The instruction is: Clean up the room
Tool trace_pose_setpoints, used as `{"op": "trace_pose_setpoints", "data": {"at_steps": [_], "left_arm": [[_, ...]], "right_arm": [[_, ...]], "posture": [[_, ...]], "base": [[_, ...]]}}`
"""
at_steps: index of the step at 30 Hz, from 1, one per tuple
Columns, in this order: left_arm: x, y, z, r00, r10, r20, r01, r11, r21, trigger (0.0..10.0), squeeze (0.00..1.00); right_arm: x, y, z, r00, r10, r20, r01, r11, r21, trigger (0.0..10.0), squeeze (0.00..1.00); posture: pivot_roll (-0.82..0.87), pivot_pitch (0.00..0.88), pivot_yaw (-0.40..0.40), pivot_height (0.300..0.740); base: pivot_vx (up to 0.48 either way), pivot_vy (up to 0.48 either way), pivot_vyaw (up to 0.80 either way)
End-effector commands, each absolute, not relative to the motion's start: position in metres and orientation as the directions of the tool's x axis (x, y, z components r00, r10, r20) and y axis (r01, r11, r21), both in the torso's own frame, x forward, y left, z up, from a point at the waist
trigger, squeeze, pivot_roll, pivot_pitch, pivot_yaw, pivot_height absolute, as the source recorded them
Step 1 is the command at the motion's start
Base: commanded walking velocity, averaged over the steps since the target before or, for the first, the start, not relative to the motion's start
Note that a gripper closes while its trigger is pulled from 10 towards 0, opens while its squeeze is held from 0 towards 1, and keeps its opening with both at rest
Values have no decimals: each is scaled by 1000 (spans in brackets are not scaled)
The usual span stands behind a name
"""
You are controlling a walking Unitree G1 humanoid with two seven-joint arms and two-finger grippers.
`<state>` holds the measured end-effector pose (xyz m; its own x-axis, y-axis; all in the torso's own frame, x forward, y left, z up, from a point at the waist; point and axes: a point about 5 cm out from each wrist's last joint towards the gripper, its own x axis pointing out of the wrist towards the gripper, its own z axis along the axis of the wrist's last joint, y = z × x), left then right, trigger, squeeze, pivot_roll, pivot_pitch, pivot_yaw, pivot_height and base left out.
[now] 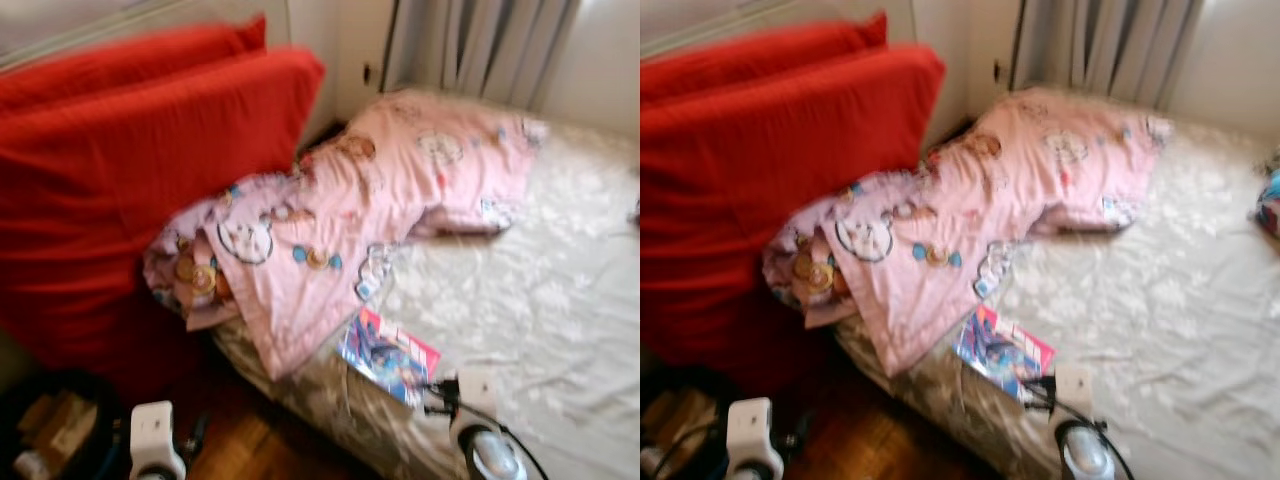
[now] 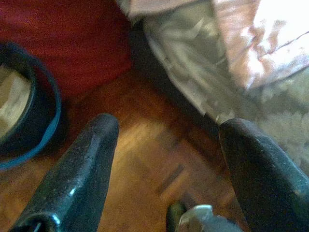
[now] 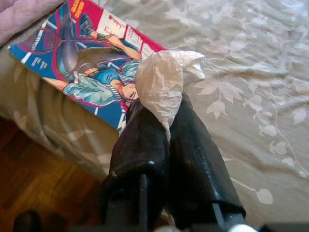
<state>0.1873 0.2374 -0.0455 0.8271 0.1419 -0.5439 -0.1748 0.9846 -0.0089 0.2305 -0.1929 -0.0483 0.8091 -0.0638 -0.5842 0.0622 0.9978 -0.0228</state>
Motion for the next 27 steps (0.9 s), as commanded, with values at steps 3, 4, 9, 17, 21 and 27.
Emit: {"op": "trace_pose_setpoints", "data": {"at_steps": [3, 4, 9, 17, 21, 27], "left_arm": [[175, 239, -61, 758, 129, -639, -170, 985, -4, 10000, 0], [166, 239, -70, 706, 132, -696, -168, 986, 16, 10000, 0], [146, 239, -83, 630, 164, -759, -211, 977, 36, 10000, 0], [147, 231, -86, 638, 154, -755, -231, 973, 3, 10000, 0], [149, 228, -86, 634, 153, -758, -235, 972, -1, 10000, 0], [150, 227, -87, 622, 160, -766, -248, 969, 1, 10000, 0]], "right_arm": [[210, -197, -63, 745, -83, -662, 89, 996, -25, 10000, 0], [197, -202, -70, 704, -100, -703, 95, 994, -46, 10000, 0], [167, -220, -84, 599, -181, -780, 183, 979, -86, 10000, 0], [162, -218, -87, 592, -160, -790, 187, 981, -58, 10000, 0], [171, -211, -83, 629, -172, -758, 140, 984, -107, 10000, 0], [179, -195, -82, 634, -116, -765, 111, 992, -59, 10000, 0]], "posture": [[43, 0, -5, 740], [43, 0, -3, 740], [21, 0, 5, 740], [10, 0, 9, 740], [10, 0, 12, 740], [13, 0, 10, 740]], "base": [[0, 0, 0], [0, 0, 0], [0, 0, 0], [0, 0, 0], [0, 0, 309], [0, 0, 800]]}}
